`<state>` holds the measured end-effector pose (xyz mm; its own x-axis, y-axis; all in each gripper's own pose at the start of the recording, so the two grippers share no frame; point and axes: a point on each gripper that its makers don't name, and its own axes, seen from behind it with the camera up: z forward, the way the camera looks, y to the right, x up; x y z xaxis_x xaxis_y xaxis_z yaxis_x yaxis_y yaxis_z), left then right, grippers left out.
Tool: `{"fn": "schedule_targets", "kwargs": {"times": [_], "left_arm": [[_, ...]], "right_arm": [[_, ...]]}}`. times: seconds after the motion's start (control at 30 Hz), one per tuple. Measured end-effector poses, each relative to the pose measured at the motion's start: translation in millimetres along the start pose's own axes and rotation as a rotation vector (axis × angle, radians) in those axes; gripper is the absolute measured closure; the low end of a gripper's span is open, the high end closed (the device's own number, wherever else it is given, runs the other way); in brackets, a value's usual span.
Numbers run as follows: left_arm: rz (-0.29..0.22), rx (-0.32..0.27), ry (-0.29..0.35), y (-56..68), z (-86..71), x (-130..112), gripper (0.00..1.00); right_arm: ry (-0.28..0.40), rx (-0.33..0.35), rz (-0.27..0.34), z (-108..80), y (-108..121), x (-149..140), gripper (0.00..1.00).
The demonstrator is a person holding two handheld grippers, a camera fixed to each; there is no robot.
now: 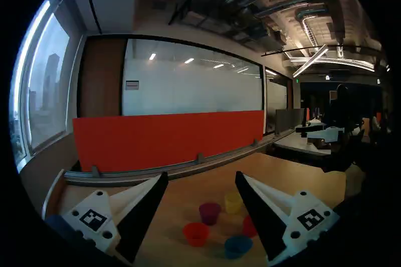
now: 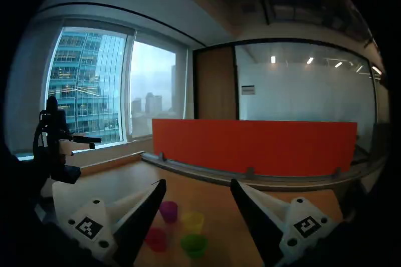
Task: Pour water
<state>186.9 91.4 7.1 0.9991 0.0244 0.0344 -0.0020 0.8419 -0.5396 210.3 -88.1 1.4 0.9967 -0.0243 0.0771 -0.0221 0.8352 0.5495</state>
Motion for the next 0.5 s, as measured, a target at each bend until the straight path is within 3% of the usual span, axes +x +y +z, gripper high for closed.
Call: {"fn": "schedule_targets", "kwargs": {"times": [0.3, 0.5], "left_arm": [[0.019, -0.047, -0.052, 10.4, -0.7, -20.3, 0.00], [0.003, -0.083, -0.099, 16.3, -0.8, -42.3, 0.00]], "right_arm": [[-0.070, 0.066, -0.016, 4.8, -12.4, -18.0, 0.00], [-0.132, 0.083, -0.024, 6.5, -11.9, -41.8, 0.01]]}}
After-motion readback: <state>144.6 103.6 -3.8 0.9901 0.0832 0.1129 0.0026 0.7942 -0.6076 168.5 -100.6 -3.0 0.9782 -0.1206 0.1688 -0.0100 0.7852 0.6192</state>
